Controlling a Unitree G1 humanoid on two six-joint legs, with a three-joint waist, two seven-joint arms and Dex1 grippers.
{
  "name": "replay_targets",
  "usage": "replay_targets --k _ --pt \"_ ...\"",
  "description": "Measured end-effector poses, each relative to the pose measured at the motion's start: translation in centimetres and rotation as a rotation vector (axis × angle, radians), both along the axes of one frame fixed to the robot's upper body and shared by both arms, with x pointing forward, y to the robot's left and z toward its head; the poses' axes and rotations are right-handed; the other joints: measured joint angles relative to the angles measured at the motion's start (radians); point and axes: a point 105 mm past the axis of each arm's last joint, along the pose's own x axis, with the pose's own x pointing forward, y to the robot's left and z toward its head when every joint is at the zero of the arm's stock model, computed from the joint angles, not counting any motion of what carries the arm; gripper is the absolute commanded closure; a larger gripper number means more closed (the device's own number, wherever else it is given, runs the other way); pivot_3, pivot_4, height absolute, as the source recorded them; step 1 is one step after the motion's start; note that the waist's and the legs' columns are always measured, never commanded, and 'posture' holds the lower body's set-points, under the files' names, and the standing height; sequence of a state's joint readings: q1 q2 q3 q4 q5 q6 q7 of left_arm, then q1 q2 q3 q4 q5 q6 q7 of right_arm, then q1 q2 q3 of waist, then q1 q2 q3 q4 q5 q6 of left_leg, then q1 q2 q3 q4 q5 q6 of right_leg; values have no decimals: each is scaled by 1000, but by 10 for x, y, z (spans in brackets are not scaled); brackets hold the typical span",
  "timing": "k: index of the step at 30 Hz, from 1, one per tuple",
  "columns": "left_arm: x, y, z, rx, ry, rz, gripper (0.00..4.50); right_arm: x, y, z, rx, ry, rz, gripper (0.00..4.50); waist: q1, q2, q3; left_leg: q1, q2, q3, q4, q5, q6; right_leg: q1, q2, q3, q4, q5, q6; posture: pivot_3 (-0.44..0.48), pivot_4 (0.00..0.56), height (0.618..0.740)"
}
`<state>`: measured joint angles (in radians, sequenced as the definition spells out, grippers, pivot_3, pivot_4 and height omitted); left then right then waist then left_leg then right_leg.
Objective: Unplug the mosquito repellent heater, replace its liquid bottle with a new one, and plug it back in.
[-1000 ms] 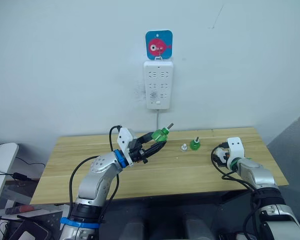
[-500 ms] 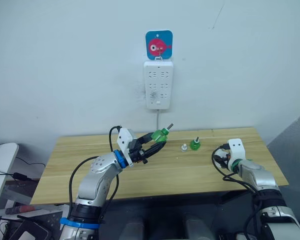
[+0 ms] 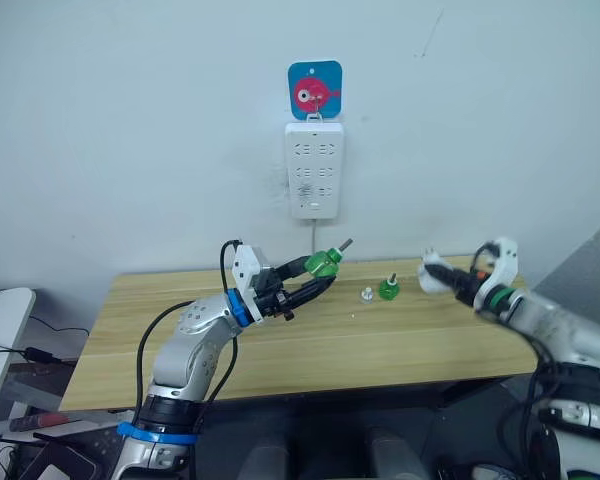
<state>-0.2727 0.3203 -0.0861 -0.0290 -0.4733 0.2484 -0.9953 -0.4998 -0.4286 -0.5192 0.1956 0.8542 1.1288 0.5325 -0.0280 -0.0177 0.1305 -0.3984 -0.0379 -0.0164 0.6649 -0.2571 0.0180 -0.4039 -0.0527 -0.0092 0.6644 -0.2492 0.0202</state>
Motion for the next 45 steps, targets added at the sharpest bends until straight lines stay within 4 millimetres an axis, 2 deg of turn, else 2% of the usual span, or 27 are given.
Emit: replay_targets --k 1,2,9,17,28,35,45 --pt "-1 -3 -2 10 -1 -33 2260 -4 5 16 65 -17 59 1543 0 0 0 0 0 0 0 0 0 0 0 0 0 0 0 -49 101 740" --pt "-1 -4 -3 15 -5 -53 2260 -7 8 23 95 -17 97 1543 2 0 0 0 0 0 0 0 0 0 0 0 0 0 0 -49 102 740" --pt "2 -11 5 22 -55 -129 2260 -23 29 31 138 52 267 1543 0 0 0 -1 0 1 0 0 1 0 -1 1 0 0 0 -49 104 740" --pt "2 -16 -1 25 -42 -138 2260 -34 50 34 121 41 344 1543 -1 0 0 -1 0 0 0 0 1 0 -1 1 0 0 0 -49 105 740" --pt "6 -25 -1 28 -63 -148 2260 -40 60 44 89 2 381 1543 -1 0 0 -1 0 0 0 0 1 0 -1 0 0 0 0 -58 99 740" --pt "6 -27 0 30 -71 -157 2260 -43 67 35 62 26 391 1543 -2 0 0 -1 0 1 0 0 1 0 -1 1 0 0 0 -56 98 740" --pt "7 -30 -5 62 -75 -163 2260 -45 74 34 25 18 413 1543 -1 0 0 -1 0 1 0 0 1 0 0 0 0 0 0 -51 91 740"
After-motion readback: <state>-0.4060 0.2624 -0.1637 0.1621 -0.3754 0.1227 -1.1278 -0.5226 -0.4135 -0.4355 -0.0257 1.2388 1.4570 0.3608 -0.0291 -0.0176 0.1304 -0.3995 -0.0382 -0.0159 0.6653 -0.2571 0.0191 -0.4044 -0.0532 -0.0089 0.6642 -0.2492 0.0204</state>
